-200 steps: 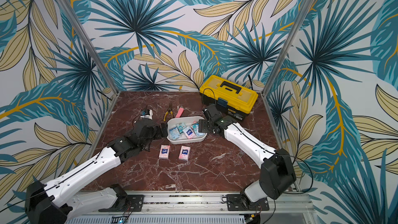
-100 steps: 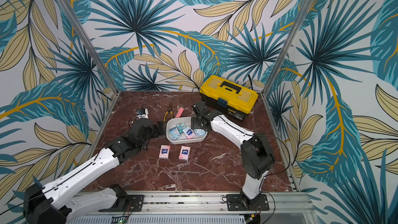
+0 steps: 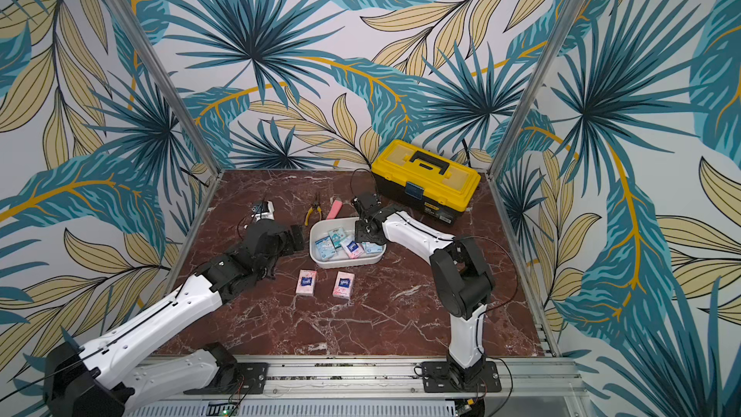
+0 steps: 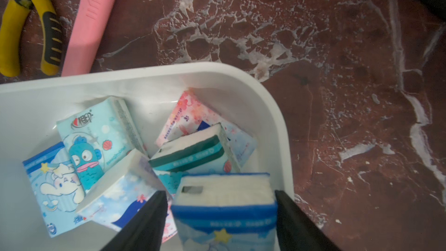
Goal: Take the pocket tissues out of the storage box
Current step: Pick up the pocket tissues from the storage box.
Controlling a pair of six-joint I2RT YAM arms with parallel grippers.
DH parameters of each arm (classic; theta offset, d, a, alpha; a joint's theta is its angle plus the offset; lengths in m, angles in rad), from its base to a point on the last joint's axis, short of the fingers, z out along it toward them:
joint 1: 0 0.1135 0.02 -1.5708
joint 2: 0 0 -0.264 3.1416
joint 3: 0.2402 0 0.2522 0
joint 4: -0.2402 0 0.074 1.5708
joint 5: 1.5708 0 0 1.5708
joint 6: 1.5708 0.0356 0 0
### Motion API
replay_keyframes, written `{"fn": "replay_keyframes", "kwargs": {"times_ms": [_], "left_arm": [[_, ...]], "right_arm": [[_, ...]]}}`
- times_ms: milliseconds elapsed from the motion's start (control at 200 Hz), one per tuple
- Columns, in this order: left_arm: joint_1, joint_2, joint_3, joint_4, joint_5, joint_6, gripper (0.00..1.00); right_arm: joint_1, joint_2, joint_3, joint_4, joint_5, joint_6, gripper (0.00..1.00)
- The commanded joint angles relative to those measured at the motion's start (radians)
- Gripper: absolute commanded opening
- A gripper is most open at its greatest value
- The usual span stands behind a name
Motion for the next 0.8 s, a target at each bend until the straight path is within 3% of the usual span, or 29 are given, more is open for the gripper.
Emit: {"fn": "replay_keyframes", "kwargs": {"times_ms": [0,280,796], "left_arm": [[0.01,0.008,-0.011,-0.019,-0.006,0.009,1.0],[0.013,0.026,-0.005,-0.024,0.006,0.0,1.0],[0.015,0.018,-0.019,-0.029,0.02,-0.033,1.0]], "right_arm": [[0.004,0.028,0.015,-0.027,0.021,0.019,0.71],[0.004,0.021,0.014,-0.034,0.034,0.02,0.53],[0.004,-0.203,-0.023,-0.097,0.024,0.039,0.52]]}}
